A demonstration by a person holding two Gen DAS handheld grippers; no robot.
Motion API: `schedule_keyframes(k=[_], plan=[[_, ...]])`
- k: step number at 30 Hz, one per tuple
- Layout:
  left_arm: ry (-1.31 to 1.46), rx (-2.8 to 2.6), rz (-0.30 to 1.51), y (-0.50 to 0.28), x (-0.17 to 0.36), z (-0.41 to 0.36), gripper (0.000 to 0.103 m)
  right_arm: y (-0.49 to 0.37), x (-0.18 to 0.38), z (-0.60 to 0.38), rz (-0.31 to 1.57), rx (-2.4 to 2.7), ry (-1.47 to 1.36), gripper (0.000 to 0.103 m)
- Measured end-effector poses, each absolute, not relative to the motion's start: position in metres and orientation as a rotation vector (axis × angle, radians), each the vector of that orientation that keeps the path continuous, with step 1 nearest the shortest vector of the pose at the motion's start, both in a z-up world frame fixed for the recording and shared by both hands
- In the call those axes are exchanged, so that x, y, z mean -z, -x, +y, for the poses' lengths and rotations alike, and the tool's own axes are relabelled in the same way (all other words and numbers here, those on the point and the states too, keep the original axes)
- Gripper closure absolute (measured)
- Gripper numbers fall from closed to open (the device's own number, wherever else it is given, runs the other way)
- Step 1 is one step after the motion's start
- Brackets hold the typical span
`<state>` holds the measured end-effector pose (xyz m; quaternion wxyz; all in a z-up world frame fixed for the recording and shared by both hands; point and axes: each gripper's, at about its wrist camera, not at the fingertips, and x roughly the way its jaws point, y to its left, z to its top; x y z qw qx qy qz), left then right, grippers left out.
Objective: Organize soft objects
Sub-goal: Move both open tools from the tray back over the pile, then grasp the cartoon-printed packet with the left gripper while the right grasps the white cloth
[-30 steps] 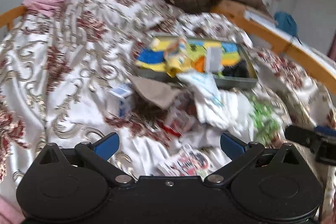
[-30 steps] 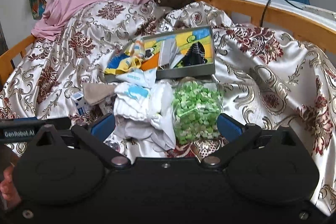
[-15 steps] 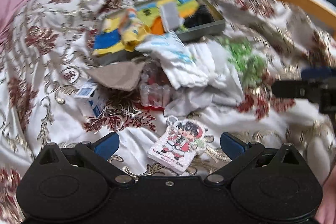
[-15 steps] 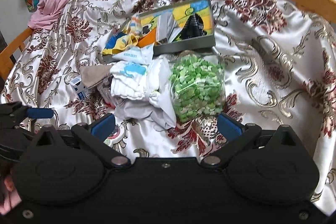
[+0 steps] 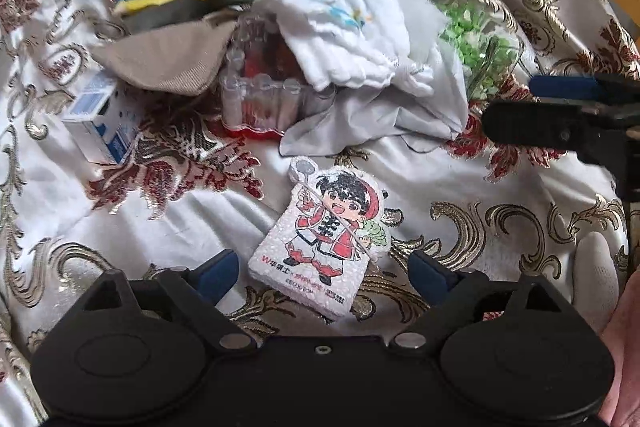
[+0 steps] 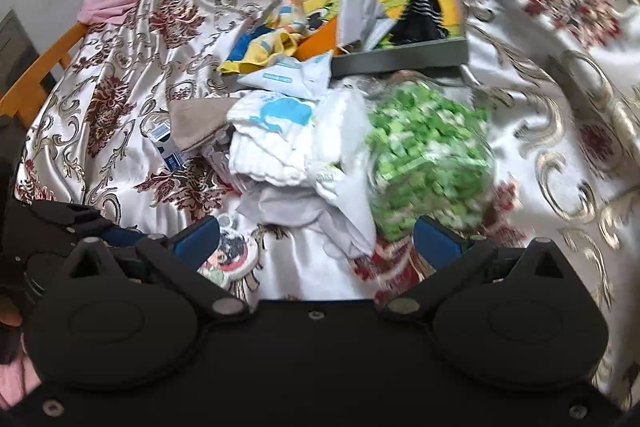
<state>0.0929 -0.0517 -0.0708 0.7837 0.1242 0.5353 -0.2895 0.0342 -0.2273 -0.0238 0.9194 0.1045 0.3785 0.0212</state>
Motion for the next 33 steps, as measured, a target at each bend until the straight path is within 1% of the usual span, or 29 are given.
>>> schedule_keyframes(k=[5,7,9,14,16,17,18,19,21,22,23,25,28,30,31,33], plan=[[-0.312,0.628,1.191,-0.097,0.081,-0.059,0.021,-0.054,0.027,-0.217,0.748,-0.116,-0.179,0.001],[-0.304,0.63,1.179,-0.098,0.08,-0.059,0.027,-0.061,0.028,-0.213,0.731,-0.138,-0.151,0.001],[-0.277,0.634,1.179,-0.101,0.078,-0.055,0.028,-0.066,0.027,-0.208,0.697,-0.151,-0.109,0.001],[-0.247,0.632,1.188,-0.106,0.075,-0.052,0.029,-0.087,0.023,-0.193,0.634,-0.201,-0.03,0.016],[-0.231,0.631,1.184,-0.109,0.074,-0.052,0.029,-0.098,0.024,-0.188,0.63,-0.218,-0.009,0.02],[-0.222,0.63,1.182,-0.11,0.073,-0.05,0.029,-0.102,0.024,-0.186,0.631,-0.22,-0.003,0.021],[-0.214,0.627,1.179,-0.111,0.071,-0.049,0.039,-0.107,0.025,-0.184,0.632,-0.221,-0.001,0.022],[-0.221,0.619,1.175,-0.112,0.071,-0.049,0.045,-0.112,0.025,-0.183,0.633,-0.22,-0.004,0.024],[-0.195,0.622,1.174,-0.115,0.071,-0.048,0.046,-0.12,0.028,-0.182,0.63,-0.217,-0.017,0.025],[-0.185,0.622,1.179,-0.118,0.072,-0.048,0.046,-0.122,0.03,-0.18,0.628,-0.211,-0.023,0.028],[-0.179,0.619,1.187,-0.12,0.073,-0.048,0.046,-0.125,0.032,-0.18,0.63,-0.202,-0.027,0.034],[-0.174,0.614,1.199,-0.122,0.077,-0.049,0.046,-0.134,0.037,-0.179,0.646,-0.189,-0.037,0.042],[-0.172,0.615,1.199,-0.122,0.079,-0.05,0.046,-0.14,0.045,-0.176,0.672,-0.187,-0.027,0.047],[-0.157,0.615,1.203,-0.124,0.081,-0.049,0.046,-0.143,0.049,-0.174,0.683,-0.178,-0.031,0.056],[-0.151,0.614,1.204,-0.124,0.081,-0.048,0.046,-0.144,0.051,-0.175,0.69,-0.176,-0.044,0.063],[-0.134,0.615,1.2,-0.124,0.081,-0.045,0.046,-0.143,0.053,-0.179,0.692,-0.166,-0.074,0.071]])
